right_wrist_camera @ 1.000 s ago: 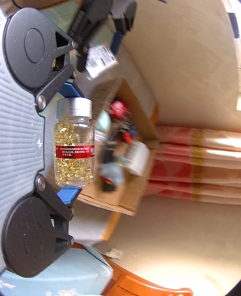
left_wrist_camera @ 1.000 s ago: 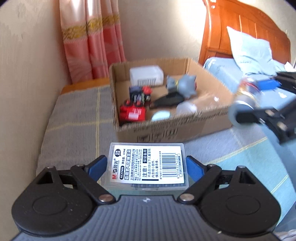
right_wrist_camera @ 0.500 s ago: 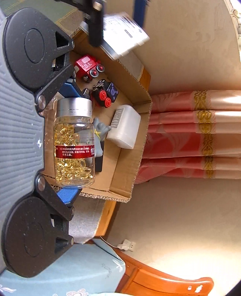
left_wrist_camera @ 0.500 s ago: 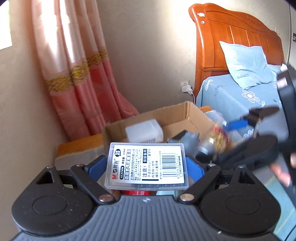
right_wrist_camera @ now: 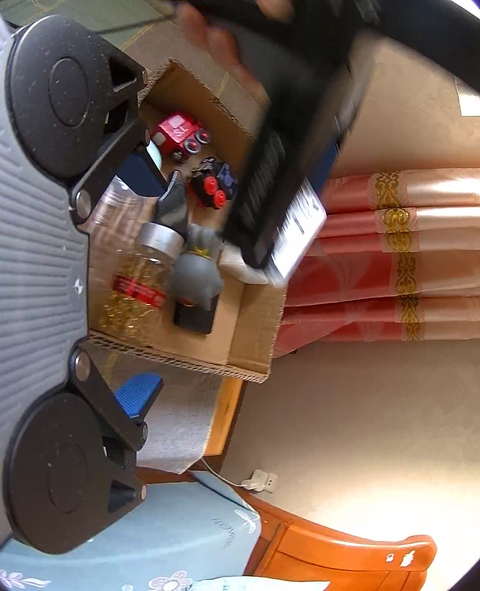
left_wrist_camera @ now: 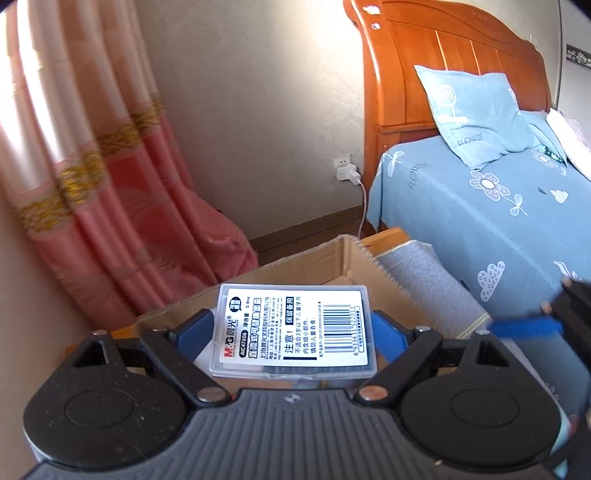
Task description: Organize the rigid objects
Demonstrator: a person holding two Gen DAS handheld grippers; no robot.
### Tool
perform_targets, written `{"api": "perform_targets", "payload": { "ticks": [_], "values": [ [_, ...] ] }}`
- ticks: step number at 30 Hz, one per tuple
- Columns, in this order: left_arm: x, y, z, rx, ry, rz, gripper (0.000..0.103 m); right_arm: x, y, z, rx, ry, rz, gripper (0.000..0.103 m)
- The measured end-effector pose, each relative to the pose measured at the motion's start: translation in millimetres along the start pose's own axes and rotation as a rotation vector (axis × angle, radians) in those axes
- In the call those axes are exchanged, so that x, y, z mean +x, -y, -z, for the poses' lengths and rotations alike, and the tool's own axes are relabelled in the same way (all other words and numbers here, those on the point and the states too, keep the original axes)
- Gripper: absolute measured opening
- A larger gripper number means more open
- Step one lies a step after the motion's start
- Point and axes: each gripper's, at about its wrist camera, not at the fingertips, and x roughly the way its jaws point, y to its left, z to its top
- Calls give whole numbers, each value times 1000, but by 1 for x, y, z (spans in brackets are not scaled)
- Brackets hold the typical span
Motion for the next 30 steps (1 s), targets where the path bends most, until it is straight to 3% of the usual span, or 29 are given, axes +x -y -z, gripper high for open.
{"api": "perform_targets", "payload": {
  "ticks": [8,16,22,24,30],
  "values": [
    [34,8,-14,-78,-8,51,94,-12,-1,11,10,-12,18,103],
    [-28,-10,4,-113,87,-40,102,-21,-7,15,2,-8,26,103],
    [-96,-11,55,-152,85,-210,102,-32,-12,20,91,-55,110,103],
    [-108,-7,74,-176,65,-234,102,-36,-15,24,130,-67,142,103],
    [-118,-11,117,-319,-22,-181,102,-47,-27,38,175,-92,192,103]
  ]
}}
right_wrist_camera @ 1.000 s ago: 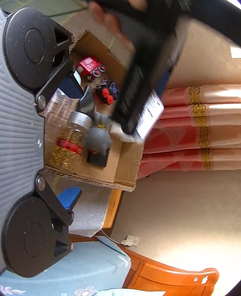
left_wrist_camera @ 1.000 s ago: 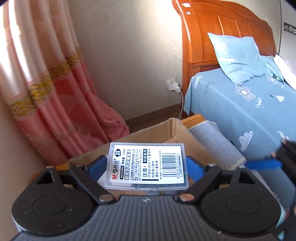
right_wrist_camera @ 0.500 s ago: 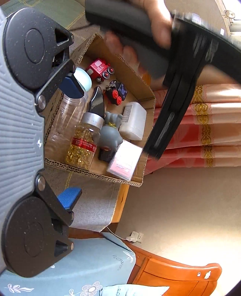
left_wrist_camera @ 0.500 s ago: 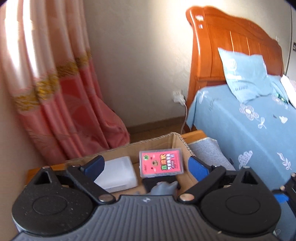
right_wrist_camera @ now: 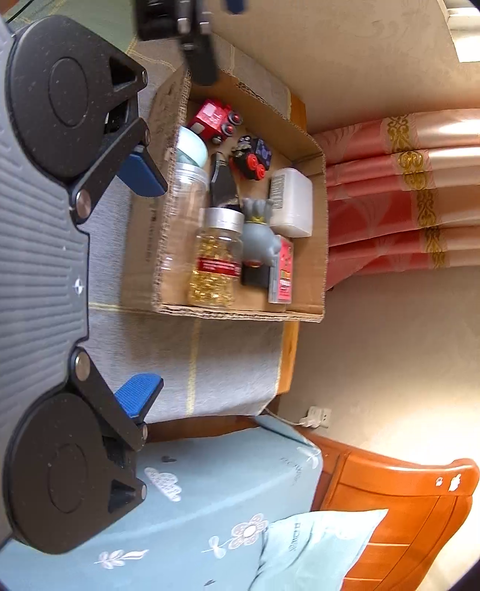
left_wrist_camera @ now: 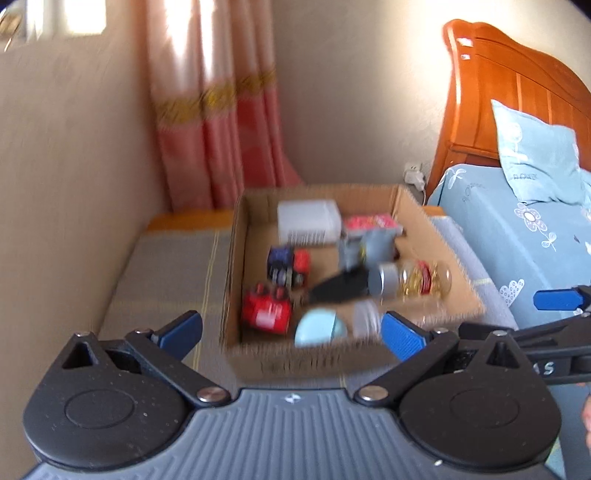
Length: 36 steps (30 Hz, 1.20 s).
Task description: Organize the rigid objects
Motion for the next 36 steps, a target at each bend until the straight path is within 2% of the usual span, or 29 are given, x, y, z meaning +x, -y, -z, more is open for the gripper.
{"api": "perform_targets", "payload": {
  "ticks": [4,14,36],
  "values": [
    [-1,4,13,22,-15,-70,102,-6,-7,7,19,4,0,103],
    [-9,2,17,24,-12,-125,102,-13,-17,11,8,12,23,103],
    [-14,1,20,27,-15,-156,102,-18,-18,10,20,29,21,103]
  ]
}}
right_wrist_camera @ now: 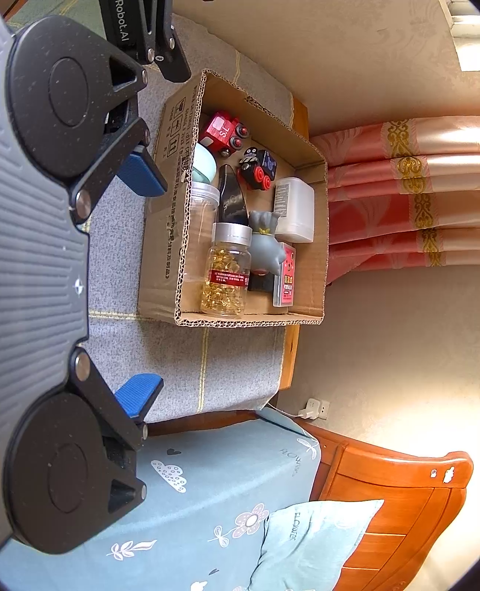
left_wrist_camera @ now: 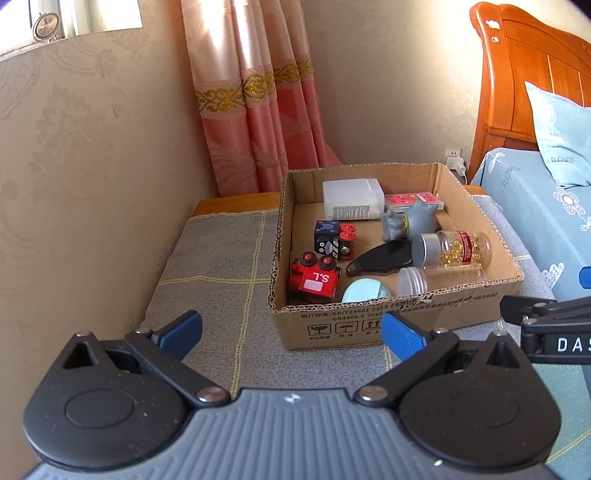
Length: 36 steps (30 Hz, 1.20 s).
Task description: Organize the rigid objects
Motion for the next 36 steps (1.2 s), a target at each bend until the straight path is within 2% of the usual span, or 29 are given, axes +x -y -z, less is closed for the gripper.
{"api": "perform_targets", "payload": {
  "ticks": [36],
  "values": [
    [-2,5,0,20,0,-14,102,-1,1,2,2,8,-12,103]
  ]
}}
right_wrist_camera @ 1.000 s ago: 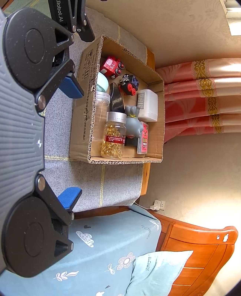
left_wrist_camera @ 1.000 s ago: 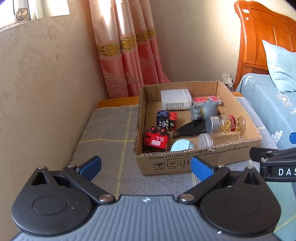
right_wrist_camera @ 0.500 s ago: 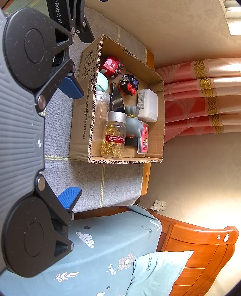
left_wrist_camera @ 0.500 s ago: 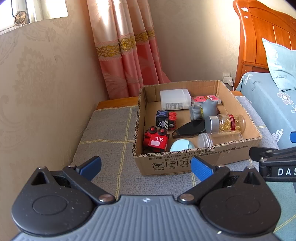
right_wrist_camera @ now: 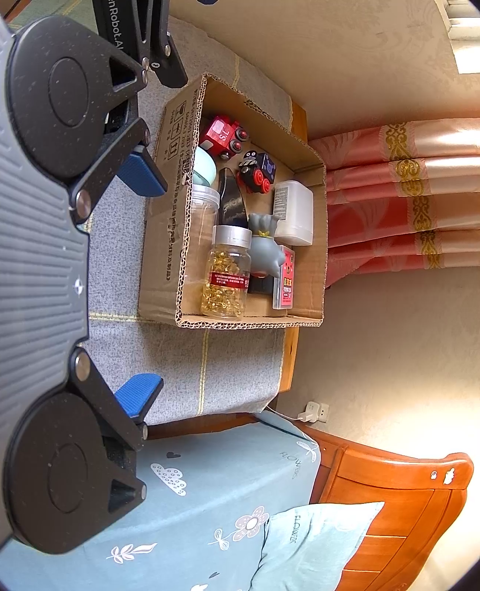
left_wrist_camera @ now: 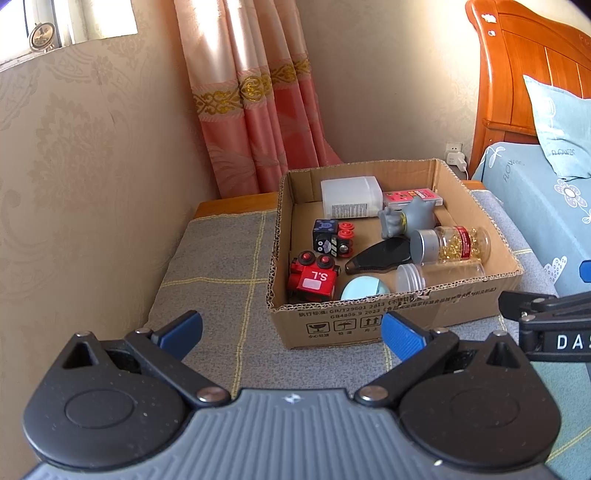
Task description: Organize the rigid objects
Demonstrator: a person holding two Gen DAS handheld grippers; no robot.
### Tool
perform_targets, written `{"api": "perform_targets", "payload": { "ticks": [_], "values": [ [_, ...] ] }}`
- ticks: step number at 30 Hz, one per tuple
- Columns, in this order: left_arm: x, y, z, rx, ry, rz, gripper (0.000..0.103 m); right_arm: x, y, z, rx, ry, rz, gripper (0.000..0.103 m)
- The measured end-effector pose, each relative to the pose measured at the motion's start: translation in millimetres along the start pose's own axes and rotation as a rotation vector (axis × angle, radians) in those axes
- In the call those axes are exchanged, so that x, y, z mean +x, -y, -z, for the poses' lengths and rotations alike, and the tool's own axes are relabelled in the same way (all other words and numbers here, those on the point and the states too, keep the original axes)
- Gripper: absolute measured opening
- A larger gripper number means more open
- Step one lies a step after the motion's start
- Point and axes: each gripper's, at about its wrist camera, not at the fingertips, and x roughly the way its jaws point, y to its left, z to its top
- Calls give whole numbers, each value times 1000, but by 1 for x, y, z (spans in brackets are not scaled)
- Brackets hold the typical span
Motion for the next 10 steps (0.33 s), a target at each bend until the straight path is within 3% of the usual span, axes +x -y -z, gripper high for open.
{"api": "perform_targets", "payload": {
  "ticks": [10],
  "values": [
    [-3,0,-1,3,3,-4,102,-2,0,0,-3,6,0,103]
  ]
}}
